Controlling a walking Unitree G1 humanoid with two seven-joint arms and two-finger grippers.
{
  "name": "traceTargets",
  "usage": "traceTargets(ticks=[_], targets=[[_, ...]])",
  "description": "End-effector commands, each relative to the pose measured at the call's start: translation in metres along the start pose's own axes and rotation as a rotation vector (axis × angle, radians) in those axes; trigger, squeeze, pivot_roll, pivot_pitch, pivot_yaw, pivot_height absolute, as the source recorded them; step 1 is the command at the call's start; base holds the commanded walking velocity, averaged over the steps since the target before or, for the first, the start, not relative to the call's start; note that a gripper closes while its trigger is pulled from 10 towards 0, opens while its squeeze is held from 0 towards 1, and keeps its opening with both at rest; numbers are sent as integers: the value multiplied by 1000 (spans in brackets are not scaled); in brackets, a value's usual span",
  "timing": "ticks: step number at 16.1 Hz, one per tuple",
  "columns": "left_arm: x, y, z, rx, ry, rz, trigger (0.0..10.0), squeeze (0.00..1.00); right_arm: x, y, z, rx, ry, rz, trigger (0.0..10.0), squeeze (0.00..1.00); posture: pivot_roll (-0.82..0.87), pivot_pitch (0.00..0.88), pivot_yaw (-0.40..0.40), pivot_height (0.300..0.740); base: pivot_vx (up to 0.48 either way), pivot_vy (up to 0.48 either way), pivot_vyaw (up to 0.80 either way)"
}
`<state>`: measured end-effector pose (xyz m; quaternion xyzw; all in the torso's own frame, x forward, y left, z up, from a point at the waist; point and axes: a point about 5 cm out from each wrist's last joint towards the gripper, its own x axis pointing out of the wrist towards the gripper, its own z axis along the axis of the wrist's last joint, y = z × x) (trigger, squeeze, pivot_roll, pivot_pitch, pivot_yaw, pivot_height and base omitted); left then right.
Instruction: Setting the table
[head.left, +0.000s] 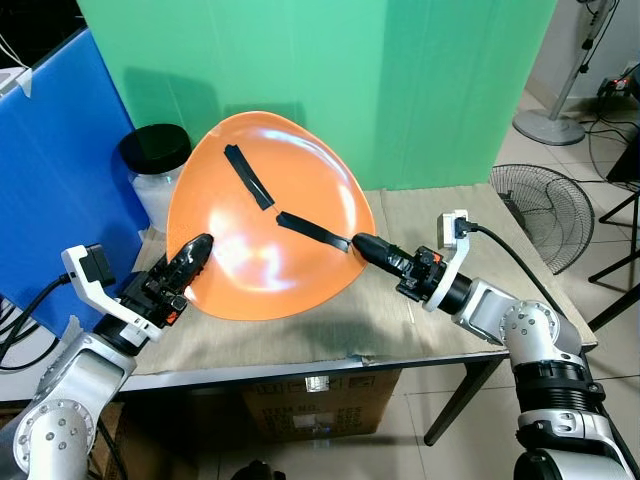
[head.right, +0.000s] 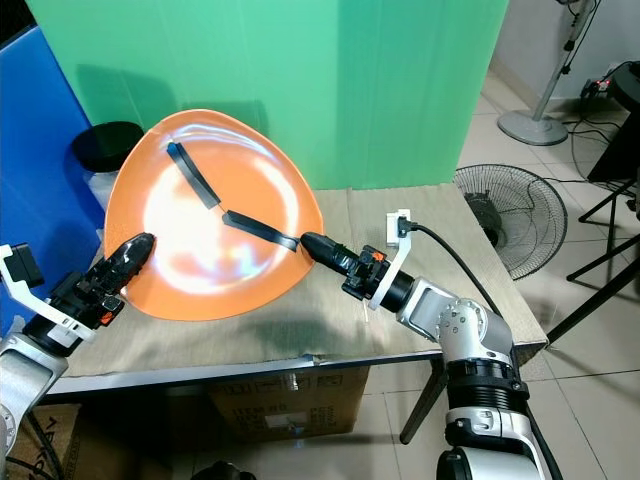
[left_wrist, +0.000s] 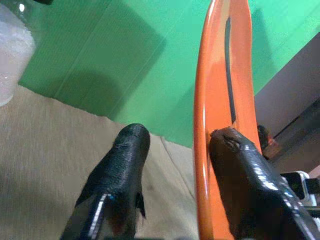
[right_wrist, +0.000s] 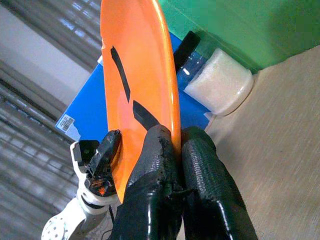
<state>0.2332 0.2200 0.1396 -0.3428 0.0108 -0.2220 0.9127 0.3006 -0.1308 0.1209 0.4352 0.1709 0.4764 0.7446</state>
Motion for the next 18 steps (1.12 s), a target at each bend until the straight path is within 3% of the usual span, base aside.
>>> traceTargets(ticks=[1,2,3,5,6,7,9,13,18], targets=[[0,-5,4,12,-13,-15,0,0,7,9,11,-36,-31,52,4157,0,-55,0,72,740,0,0,0],[0,-5,3,12,-10,-17,0,0,7,9,11,-39,-32,54,5569,0,-55,0,74,740,0,0,0],[0,-5,3,16,-7,-18,0,0,7,9,12,-46,-34,45,10000,0,-57,0,74,740,0,0,0],[1,-7,5,30,-9,-19,0,0,7,8,12,-52,-38,35,10000,0,-59,0,80,740,0,0,0],[3,-9,7,34,-20,-21,0,0,5,7,13,-52,-44,27,10000,227,-59,0,80,740,0,0,0],[3,-12,8,33,-31,-25,0,0,4,7,14,-54,-52,20,10000,608,-59,0,80,740,0,0,0],[5,-16,10,22,-46,-39,0,0,2,6,17,-58,-63,9,10000,776,-59,0,83,740,0,0,0],[8,-21,10,0,-62,-64,0,0,2,4,21,-69,-86,-5,10000,769,-58,0,86,740,0,0,0],[8,-18,16,0,-123,-16,0,0,0,1,26,-91,-110,-38,10000,729,-63,0,88,740,0,0,0]])
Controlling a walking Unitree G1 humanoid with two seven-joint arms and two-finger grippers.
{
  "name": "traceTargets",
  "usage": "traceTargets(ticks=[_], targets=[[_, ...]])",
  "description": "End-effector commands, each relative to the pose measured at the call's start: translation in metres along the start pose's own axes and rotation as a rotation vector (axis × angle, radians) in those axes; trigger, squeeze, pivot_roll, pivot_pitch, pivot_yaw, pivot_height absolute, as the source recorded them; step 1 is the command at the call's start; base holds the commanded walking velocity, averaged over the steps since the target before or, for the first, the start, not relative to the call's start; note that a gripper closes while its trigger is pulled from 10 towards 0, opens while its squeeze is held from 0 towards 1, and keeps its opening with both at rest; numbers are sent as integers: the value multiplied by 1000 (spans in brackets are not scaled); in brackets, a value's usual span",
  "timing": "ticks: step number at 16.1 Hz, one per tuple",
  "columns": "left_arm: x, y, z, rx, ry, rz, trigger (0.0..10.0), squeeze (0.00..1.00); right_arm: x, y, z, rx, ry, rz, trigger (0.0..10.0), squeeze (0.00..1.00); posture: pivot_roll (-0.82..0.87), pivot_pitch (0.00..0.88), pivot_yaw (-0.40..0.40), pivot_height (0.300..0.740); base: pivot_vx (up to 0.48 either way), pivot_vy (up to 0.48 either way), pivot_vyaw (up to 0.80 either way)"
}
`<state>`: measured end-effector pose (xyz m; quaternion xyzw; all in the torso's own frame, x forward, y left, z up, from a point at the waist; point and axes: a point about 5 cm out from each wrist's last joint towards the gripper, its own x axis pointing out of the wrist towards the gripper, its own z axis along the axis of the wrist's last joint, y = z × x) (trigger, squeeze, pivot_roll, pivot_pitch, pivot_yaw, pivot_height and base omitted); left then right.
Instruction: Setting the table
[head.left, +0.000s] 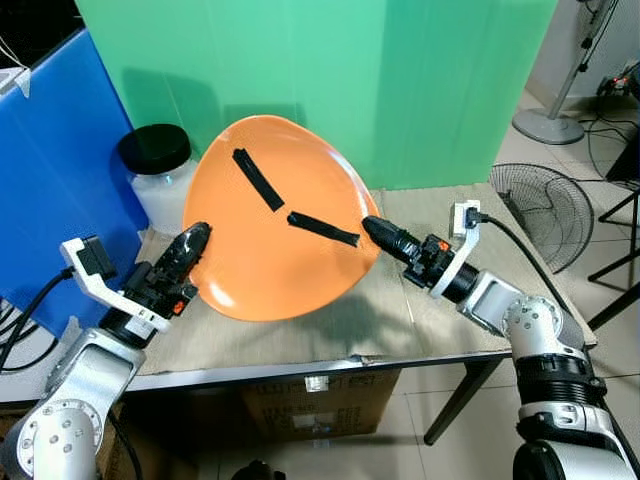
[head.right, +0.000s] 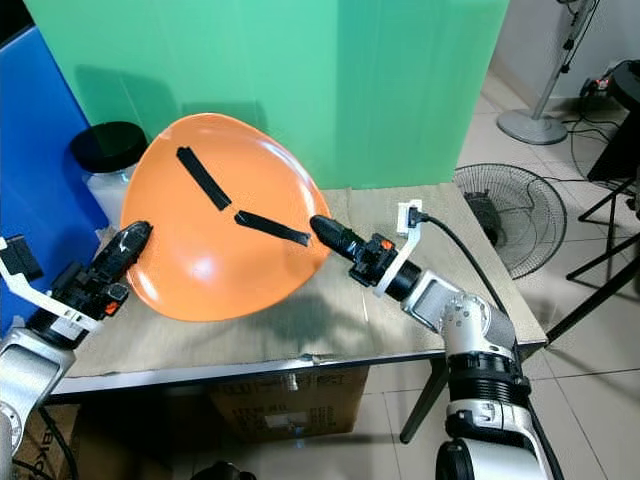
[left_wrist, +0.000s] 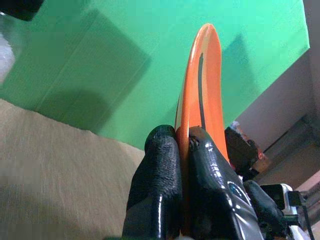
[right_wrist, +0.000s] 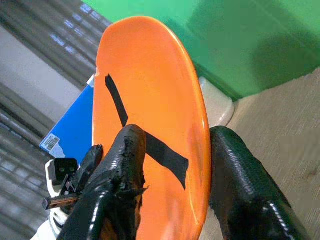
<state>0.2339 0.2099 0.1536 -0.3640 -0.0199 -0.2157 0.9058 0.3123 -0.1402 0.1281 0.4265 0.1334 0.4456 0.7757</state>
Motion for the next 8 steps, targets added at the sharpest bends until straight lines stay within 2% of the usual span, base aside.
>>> traceTargets(ticks=[1,2,3,4,5,7,8], targets=[[3,-2,13,24,-71,6,0,0,0,2,12,-25,-36,3,10000,725,-65,0,89,740,0,0,0],[3,-1,14,20,-89,13,0,0,-2,2,14,-26,-42,3,10000,725,-65,0,89,740,0,0,0],[4,-1,16,21,-102,20,0,0,-2,2,15,-32,-48,-3,10000,635,-65,0,89,740,0,0,0],[6,2,22,28,-158,58,0,0,-8,-1,21,-57,-75,-37,10000,0,-69,0,87,740,0,0,0],[7,2,24,41,-174,76,0,0,-12,-2,27,-64,-105,-68,10000,0,-69,0,84,740,0,0,0],[11,-2,20,132,-138,86,0,0,-22,-2,39,-120,-178,-148,10000,0,-69,0,73,740,0,0,0],[16,-10,18,183,-137,83,0,0,-29,1,47,-212,-222,-228,10000,0,-69,0,73,740,0,0,0]])
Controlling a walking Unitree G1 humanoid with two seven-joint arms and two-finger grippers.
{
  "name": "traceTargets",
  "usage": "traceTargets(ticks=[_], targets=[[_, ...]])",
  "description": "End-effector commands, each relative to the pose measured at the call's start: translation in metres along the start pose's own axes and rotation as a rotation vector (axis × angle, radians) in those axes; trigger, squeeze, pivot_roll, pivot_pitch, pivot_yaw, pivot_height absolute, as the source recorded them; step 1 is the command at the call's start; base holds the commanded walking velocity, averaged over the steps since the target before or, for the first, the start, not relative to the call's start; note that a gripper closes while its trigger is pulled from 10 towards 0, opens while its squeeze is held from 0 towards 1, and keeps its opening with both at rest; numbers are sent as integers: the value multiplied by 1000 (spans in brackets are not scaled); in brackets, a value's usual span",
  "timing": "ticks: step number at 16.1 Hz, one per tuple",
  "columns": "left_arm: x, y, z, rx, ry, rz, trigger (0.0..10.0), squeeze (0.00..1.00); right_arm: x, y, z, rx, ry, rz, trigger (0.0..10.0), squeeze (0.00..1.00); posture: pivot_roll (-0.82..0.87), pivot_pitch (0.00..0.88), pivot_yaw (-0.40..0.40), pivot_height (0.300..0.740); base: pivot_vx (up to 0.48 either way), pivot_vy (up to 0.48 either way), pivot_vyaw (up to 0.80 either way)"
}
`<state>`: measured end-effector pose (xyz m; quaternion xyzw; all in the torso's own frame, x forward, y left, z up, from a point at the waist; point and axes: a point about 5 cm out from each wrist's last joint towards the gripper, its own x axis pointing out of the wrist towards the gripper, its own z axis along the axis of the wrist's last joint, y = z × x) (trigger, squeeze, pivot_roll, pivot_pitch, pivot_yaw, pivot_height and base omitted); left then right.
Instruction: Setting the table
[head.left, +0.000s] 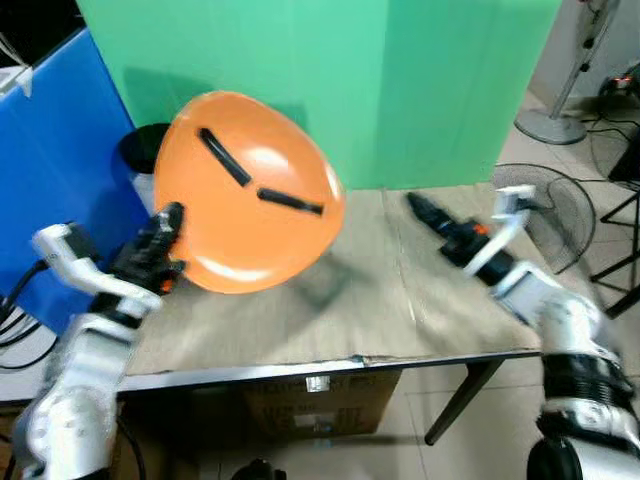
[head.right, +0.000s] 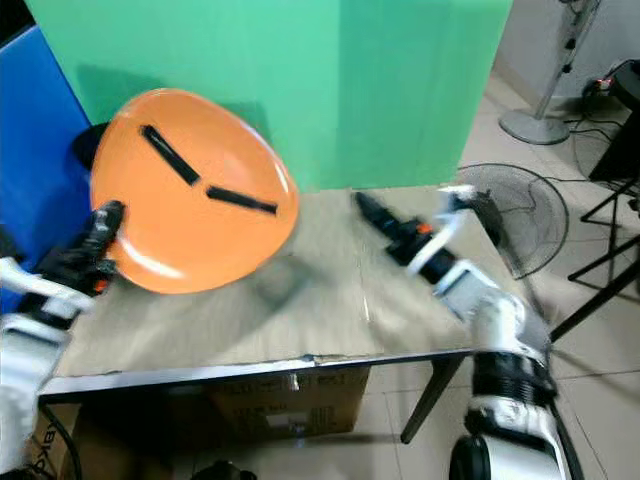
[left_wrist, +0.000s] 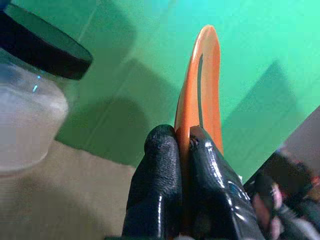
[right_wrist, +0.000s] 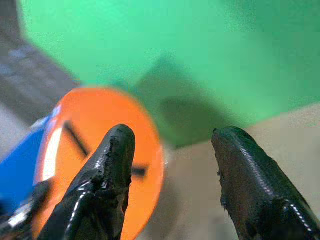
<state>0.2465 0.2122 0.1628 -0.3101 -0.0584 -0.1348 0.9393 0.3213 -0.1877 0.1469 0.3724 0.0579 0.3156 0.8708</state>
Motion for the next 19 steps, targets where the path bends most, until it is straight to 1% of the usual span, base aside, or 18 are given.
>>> traceTargets(ticks=[1,2,3,4,5,6,7,8,9,10,11,12,14,15,16,17,19], targets=[[7,-17,11,62,-58,-52,0,0,-3,7,10,-113,-33,-45,10000,0,-77,0,69,740,0,0,0],[11,-26,12,104,-70,-63,0,0,-8,14,13,-204,-29,-99,10000,0,-88,0,70,740,0,0,0],[14,-35,14,136,-98,-65,0,0,-13,26,14,-321,-43,-144,10000,0,-99,0,75,740,0,0,0],[16,-40,16,147,-115,-62,0,0,-15,33,13,-365,-47,-169,10000,0,-105,0,80,740,0,0,0],[20,-50,14,251,-123,-53,3882,0,-18,51,6,-508,-37,-200,10000,0,-113,0,83,740,0,0,0],[21,-53,11,285,-121,-45,4392,0,-18,57,3,-533,-52,-223,10000,0,-113,0,83,740,0,0,0],[20,-56,7,280,-133,-35,5098,0,-19,61,1,-533,-79,-254,10000,0,-119,0,83,740,0,0,-800],[20,-57,6,277,-136,-29,5098,0,-19,63,0,-539,-91,-272,10000,0,-119,0,83,740,0,0,-800],[19,-60,5,287,-143,-23,7059,0,-19,67,-2,-528,-115,-291,10000,0,-121,0,75,740,0,0,0],[19,-62,5,302,-152,-9,10000,0,-18,71,-4,-513,-133,-304,10000,0,-119,0,72,740,0,0,0],[20,-64,7,329,-159,-4,10000,0,-17,74,-4,-544,-136,-309,10000,0,-114,0,70,740,0,0,-800],[21,-65,8,377,-162,1,10000,0,-15,78,-6,-573,-136,-306,10000,0,-113,3,69,740,0,0,-800],[22,-66,9,415,-169,-8,10000,0,-14,80,-7,-571,-145,-311,10000,0,-109,10,65,740,0,0,-800],[25,-69,14,440,-164,-15,10000,0,-11,82,-11,-586,-128,-299,10000,0,-104,13,61,740,0,0,-800],[25,-69,15,453,-160,-5,10000,0,-10,83,-13,-576,-126,-300,10000,0,-102,15,59,740,0,0,-800],[24,-69,15,434,-150,-10,10000,0,-9,84,-13,-577,-126,-301,10000,0,-100,14,61,740,0,0,-800],[21,-64,15,485,-132,19,10000,0,-6,84,-17,-582,-104,-281,10000,0,-91,12,51,740,0,0,-800]])
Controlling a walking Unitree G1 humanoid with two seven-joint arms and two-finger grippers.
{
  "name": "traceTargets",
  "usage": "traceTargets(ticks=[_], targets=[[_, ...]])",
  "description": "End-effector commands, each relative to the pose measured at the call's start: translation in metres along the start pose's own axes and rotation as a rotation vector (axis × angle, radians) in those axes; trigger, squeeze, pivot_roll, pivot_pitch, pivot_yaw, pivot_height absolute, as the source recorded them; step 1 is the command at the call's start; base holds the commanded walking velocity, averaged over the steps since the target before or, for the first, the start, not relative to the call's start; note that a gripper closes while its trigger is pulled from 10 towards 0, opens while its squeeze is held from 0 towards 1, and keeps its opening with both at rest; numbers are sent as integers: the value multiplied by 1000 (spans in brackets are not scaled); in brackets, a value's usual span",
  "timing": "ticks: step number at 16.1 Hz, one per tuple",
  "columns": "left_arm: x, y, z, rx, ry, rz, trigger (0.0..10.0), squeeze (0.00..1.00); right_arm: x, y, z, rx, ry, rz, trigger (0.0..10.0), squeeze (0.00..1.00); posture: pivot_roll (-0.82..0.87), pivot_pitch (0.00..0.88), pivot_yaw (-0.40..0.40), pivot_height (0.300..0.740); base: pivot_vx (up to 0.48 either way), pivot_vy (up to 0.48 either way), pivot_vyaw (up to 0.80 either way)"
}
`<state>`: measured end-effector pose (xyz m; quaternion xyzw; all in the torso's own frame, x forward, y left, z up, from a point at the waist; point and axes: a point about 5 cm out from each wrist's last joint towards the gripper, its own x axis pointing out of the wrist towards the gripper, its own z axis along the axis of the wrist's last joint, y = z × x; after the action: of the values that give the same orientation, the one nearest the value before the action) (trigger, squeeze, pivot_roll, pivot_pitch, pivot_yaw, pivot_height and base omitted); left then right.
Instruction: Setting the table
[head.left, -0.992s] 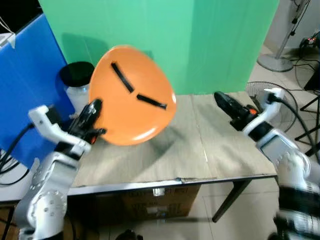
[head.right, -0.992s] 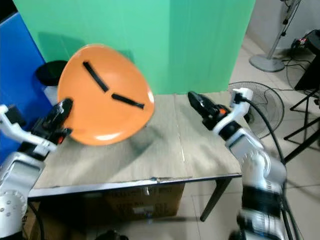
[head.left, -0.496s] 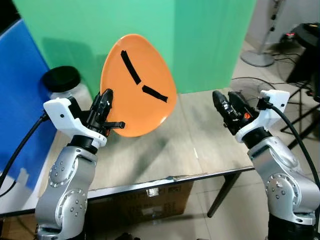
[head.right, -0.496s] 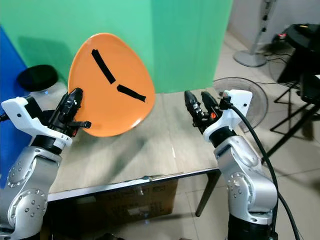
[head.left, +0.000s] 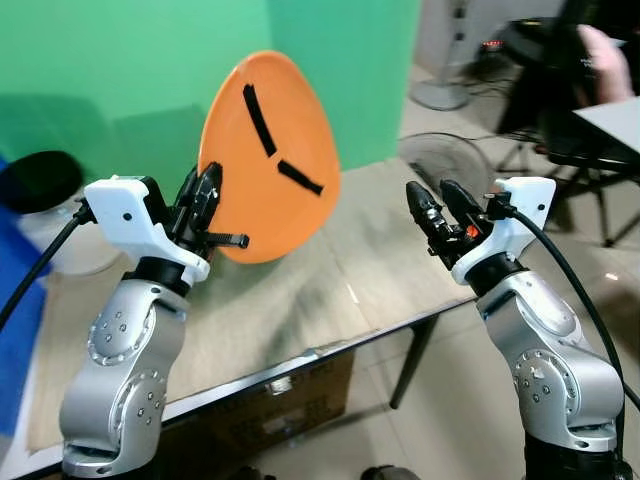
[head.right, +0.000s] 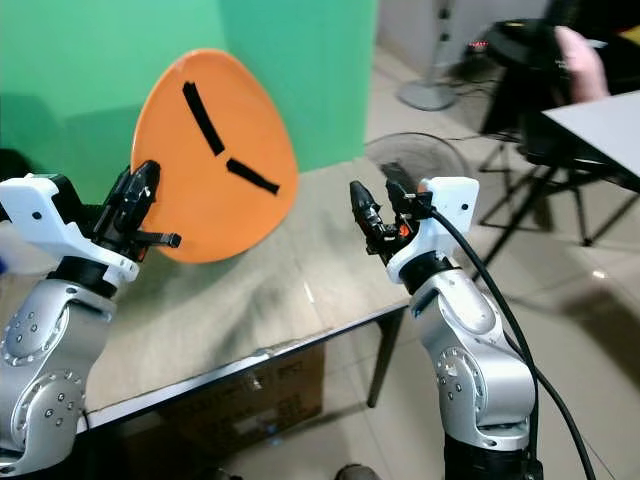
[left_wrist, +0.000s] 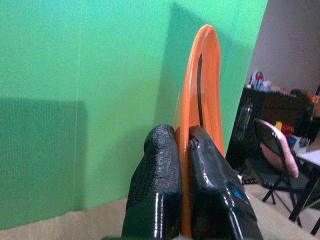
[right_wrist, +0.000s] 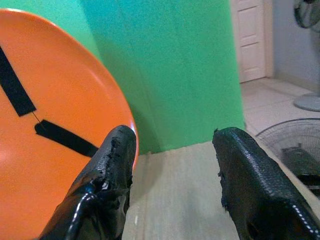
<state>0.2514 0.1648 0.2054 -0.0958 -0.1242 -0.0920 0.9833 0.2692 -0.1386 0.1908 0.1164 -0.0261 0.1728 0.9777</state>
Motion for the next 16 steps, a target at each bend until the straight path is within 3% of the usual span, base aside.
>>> traceTargets(ticks=[1,3,6,7,13,16], targets=[[-3,2,10,33,-40,9,10000,0,0,2,-1,-12,3,12,10000,0,-87,12,48,740,0,0,-800],[-9,11,5,88,2,70,10000,0,0,3,-2,-41,8,27,10000,0,-82,9,40,740,0,0,-800],[-16,14,3,59,7,111,10000,0,2,2,-5,-46,22,33,10000,0,-63,0,20,740,0,0,-800],[-16,14,3,125,5,121,10000,0,3,0,-8,-60,37,36,10000,0,-60,0,18,740,0,0,-800],[-13,16,-12,188,107,169,10000,0,3,-7,-18,-121,73,-5,10000,0,-70,0,49,740,0,0,-800],[-14,17,-13,214,103,191,10000,0,-1,-8,-16,-136,58,-19,10000,0,-87,0,56,740,0,0,-800]])
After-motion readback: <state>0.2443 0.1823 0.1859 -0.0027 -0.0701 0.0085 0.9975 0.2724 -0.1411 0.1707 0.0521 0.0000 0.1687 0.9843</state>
